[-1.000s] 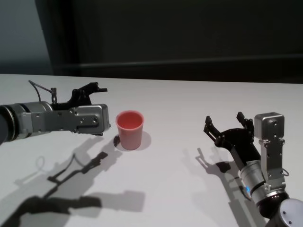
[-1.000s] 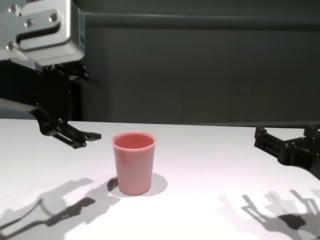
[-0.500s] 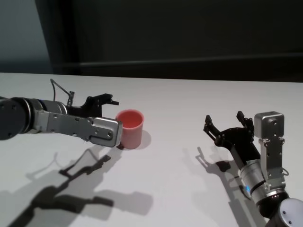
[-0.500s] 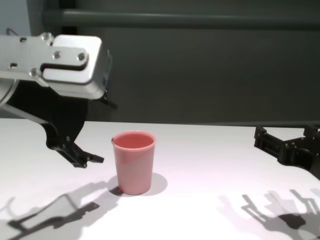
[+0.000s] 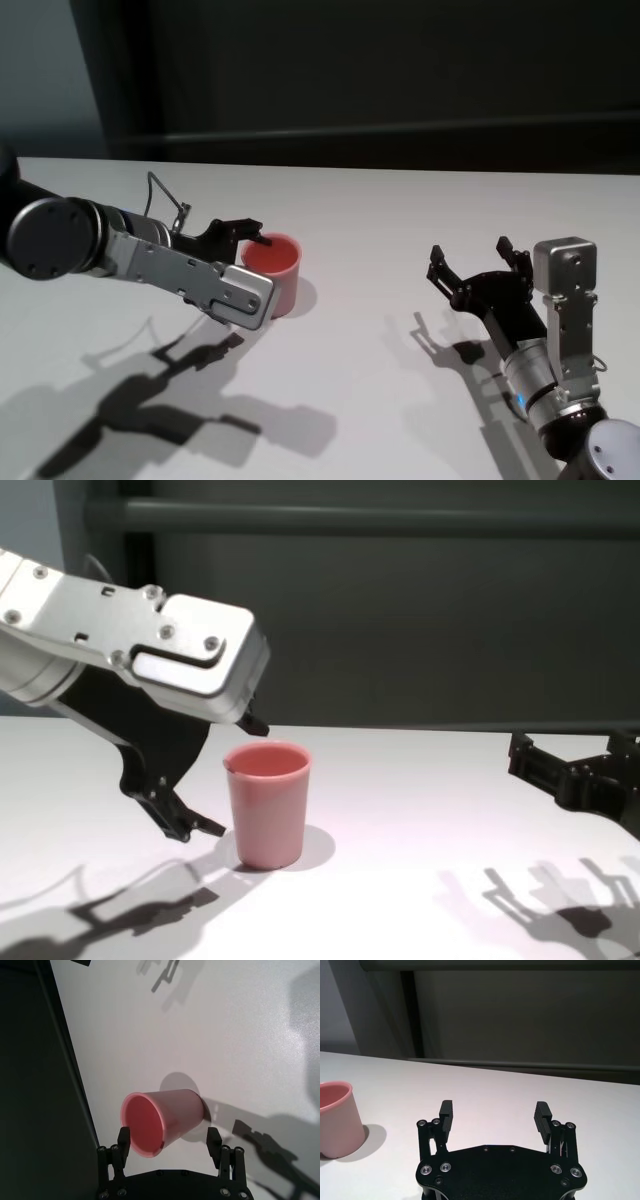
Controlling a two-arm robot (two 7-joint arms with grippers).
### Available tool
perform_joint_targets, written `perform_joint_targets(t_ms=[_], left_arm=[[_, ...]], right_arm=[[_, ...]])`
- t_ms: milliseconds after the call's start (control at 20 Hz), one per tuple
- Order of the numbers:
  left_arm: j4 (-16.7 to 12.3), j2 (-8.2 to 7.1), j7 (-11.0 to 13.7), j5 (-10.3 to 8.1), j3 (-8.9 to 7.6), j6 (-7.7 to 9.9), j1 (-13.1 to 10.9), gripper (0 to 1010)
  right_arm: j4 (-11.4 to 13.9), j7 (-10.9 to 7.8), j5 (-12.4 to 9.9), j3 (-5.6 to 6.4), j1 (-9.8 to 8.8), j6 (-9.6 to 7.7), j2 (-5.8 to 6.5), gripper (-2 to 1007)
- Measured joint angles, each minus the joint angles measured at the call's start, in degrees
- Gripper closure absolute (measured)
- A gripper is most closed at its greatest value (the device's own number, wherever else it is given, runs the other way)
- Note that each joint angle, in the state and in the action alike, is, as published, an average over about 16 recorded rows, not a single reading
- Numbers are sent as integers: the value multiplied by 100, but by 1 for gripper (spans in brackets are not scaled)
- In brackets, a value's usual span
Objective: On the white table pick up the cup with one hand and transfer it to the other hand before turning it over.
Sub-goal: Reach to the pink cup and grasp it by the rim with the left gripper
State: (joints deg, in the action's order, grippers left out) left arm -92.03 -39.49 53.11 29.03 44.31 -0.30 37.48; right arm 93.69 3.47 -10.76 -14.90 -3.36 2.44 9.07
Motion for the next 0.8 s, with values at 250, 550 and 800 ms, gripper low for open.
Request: perform_joint_targets(t_ms=[250, 550, 800], left_arm=[[290, 171, 175, 101, 254, -197, 286, 7], [667, 369, 305, 193, 497, -409, 578, 7], [955, 504, 386, 234, 653, -529, 765, 7]], right_arm=[[0, 0, 0, 0, 0, 0, 0, 5], [0, 0, 0, 0, 0, 0, 0, 5], [0, 0, 0, 0, 0, 0, 0, 5]])
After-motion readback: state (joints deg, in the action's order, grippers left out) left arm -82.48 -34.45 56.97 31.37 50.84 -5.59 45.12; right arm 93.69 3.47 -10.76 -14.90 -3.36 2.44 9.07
